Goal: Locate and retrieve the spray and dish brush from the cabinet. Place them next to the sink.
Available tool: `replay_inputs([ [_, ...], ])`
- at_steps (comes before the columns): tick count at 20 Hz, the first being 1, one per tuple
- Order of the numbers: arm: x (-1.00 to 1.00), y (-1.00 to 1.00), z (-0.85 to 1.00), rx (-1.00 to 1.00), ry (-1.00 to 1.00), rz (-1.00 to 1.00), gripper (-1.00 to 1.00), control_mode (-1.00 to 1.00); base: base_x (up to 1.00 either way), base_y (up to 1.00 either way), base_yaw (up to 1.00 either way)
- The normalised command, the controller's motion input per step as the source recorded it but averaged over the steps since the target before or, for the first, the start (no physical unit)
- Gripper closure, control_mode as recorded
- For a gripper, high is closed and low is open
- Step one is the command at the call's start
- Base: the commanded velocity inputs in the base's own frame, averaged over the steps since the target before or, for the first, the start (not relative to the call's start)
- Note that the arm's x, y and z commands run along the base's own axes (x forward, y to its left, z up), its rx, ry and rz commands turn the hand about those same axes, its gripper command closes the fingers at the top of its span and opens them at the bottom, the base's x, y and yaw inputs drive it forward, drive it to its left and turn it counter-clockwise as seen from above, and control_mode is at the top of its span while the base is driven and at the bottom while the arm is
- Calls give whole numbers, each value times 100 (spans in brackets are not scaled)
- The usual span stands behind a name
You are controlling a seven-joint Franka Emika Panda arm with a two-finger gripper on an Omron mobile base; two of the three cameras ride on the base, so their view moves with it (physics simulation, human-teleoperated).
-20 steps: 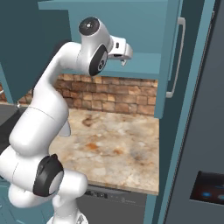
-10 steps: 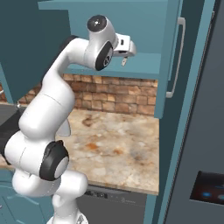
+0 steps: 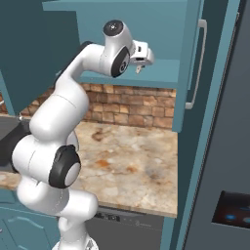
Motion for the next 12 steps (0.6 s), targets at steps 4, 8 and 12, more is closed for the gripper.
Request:
replay_inputs([
  [4, 25, -9, -18, 0, 12, 0, -100, -100, 0, 0, 0],
  [8, 30, -2, -13, 0, 5, 0, -100, -100, 0, 0, 0],
  [12, 37, -3, -11, 0, 2, 0, -100, -100, 0, 0, 0],
])
